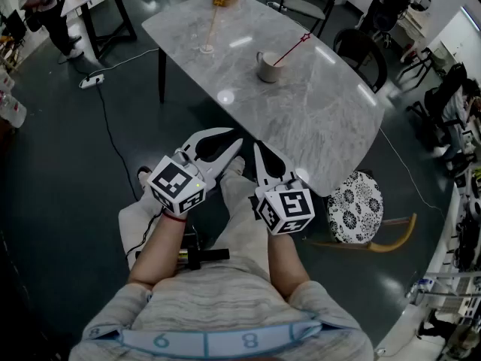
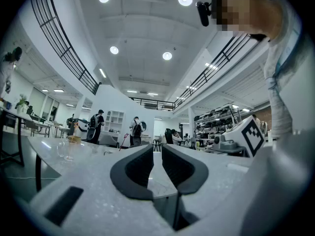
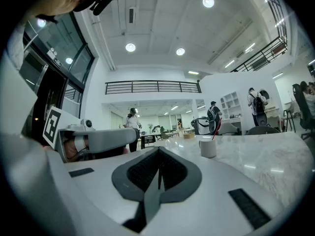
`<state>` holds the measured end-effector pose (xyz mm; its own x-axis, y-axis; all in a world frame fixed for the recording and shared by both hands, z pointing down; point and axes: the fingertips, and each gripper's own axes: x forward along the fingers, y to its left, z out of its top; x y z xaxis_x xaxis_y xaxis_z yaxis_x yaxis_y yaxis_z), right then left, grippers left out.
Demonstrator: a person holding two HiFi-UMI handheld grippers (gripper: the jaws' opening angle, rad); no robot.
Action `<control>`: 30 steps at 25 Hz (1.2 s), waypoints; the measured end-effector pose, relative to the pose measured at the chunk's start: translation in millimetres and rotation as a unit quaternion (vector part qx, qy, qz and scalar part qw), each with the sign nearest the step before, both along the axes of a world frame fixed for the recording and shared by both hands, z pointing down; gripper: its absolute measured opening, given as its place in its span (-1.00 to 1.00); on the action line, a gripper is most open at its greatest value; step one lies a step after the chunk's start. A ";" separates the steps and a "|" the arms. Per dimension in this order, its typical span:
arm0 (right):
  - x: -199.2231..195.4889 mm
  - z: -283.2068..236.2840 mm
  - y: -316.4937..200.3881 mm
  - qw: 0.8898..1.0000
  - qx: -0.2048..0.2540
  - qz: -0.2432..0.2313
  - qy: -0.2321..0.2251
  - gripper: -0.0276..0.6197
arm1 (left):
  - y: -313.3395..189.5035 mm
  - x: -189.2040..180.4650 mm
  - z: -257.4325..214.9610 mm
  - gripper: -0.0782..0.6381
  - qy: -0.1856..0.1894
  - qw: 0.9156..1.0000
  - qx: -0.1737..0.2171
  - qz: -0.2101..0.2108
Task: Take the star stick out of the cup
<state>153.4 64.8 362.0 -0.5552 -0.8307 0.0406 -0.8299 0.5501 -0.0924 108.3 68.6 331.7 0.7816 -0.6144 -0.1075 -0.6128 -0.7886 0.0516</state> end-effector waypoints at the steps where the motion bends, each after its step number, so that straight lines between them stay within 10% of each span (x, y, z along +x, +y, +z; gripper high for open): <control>1: -0.9 1.0 -0.7 1.000 0.000 0.000 0.000 -0.89 | -0.9 -0.6 1.0 -0.61 0.000 1.000 0.000 0.000; 30: -9.2 1.5 -69.2 0.999 0.000 0.010 -0.048 -0.88 | -71.7 -13.4 12.6 -0.61 0.003 1.000 -0.006 0.015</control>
<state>144.3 -4.4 363.5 -0.5403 -0.8414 -0.0129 -0.8277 0.5342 -0.1722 94.9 -3.2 344.2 0.7995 -0.5914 -0.1048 -0.5881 -0.8063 0.0635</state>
